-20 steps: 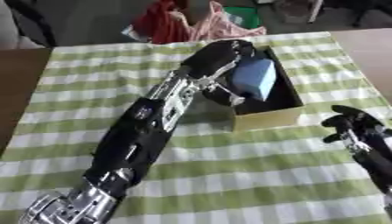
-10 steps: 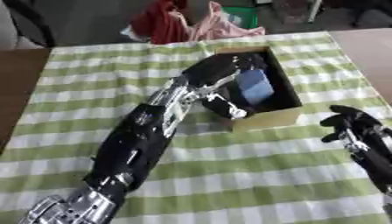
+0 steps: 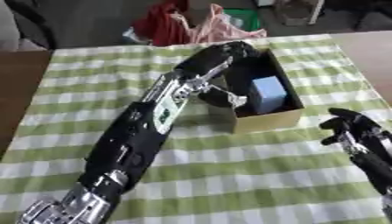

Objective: Pick up objects on the table and place them in the box.

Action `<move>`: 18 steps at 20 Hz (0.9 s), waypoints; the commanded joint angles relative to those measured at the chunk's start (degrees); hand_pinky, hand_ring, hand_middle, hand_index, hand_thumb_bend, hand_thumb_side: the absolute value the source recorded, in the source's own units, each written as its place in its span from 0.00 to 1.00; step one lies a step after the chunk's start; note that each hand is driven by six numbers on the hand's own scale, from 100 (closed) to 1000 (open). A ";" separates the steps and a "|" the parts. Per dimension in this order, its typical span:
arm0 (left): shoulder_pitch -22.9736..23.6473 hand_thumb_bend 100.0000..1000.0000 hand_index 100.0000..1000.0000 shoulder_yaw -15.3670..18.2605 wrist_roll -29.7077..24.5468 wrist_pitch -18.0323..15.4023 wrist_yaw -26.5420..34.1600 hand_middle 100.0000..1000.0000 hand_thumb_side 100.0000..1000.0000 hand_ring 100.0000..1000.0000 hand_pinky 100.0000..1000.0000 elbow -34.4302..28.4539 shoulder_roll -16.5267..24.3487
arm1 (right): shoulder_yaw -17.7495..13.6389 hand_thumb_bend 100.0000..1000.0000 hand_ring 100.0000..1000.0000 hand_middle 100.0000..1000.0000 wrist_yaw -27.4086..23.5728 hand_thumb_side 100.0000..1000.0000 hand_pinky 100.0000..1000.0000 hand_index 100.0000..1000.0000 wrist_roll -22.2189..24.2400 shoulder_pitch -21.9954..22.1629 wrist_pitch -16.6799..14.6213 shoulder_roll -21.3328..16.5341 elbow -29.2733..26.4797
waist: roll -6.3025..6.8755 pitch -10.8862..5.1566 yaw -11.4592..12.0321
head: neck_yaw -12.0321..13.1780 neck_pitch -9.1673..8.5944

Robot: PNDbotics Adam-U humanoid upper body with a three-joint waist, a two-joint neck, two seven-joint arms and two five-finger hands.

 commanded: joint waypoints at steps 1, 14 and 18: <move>0.08 0.17 0.89 0.78 -0.81 3.67 10.02 0.79 0.26 0.79 0.63 -6.67 4.27 | -0.91 0.00 0.73 0.58 -0.28 0.46 0.53 0.82 -0.46 -0.17 -0.09 -0.64 -0.73 | -0.15 -0.90 0.56 | -0.37 -0.80; 23.75 0.07 0.87 11.65 4.68 17.67 37.84 0.75 0.32 0.77 0.56 -38.30 17.78 | -4.01 0.00 0.74 0.59 -0.15 0.46 0.53 0.85 -4.03 0.20 -0.35 -1.72 -2.41 | -0.10 -0.62 5.82 | -2.35 -0.56; 31.54 0.03 0.87 14.46 8.03 19.56 39.47 0.75 0.36 0.77 0.54 -41.80 16.94 | -4.65 0.00 0.74 0.61 -0.31 0.45 0.53 0.86 -5.14 0.42 -0.28 -1.84 -3.05 | -0.10 -0.55 6.61 | -2.01 0.17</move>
